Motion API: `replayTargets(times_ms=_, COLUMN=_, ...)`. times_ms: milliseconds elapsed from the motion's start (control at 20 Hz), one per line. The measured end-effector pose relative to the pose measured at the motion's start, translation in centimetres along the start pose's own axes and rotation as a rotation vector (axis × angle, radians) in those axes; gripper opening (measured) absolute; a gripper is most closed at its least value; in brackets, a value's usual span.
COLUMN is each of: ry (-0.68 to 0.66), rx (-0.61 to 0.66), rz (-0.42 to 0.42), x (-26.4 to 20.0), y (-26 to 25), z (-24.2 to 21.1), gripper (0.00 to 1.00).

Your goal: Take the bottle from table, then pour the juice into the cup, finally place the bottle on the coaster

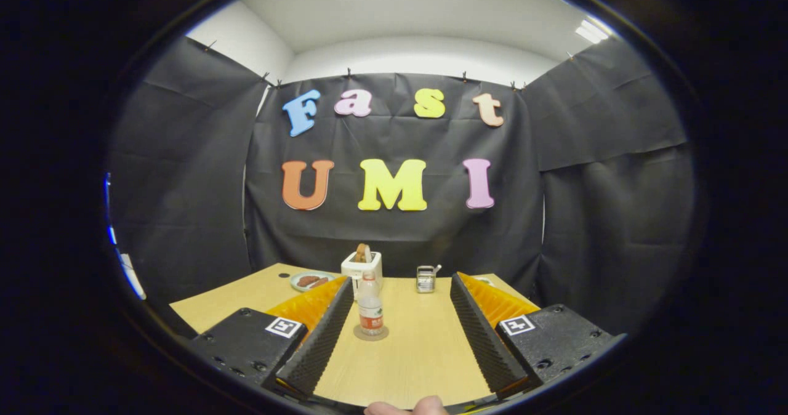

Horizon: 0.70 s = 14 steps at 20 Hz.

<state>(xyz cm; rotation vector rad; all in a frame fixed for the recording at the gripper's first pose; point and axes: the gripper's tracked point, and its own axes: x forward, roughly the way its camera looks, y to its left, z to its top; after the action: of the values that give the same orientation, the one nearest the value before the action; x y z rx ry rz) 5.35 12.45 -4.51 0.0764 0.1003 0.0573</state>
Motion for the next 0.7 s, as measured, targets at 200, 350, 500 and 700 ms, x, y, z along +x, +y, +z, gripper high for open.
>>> replayTargets(times_ms=200, ry=0.005, rx=-0.005, rz=0.003, x=0.4, y=0.3, z=-0.1, gripper=1.0)
replayTargets(times_ms=350, ry=0.003, rx=-0.004, rz=0.002, x=0.6, y=0.4, z=0.1, gripper=1.0)
replayTargets(times_ms=500, ry=0.014, rx=-0.006, rz=0.014, x=0.8, y=0.9, z=-0.3, gripper=1.0)
replayTargets(times_ms=700, ry=0.025, rx=-0.004, rz=0.02, x=0.9, y=1.2, z=-0.4, gripper=1.0)
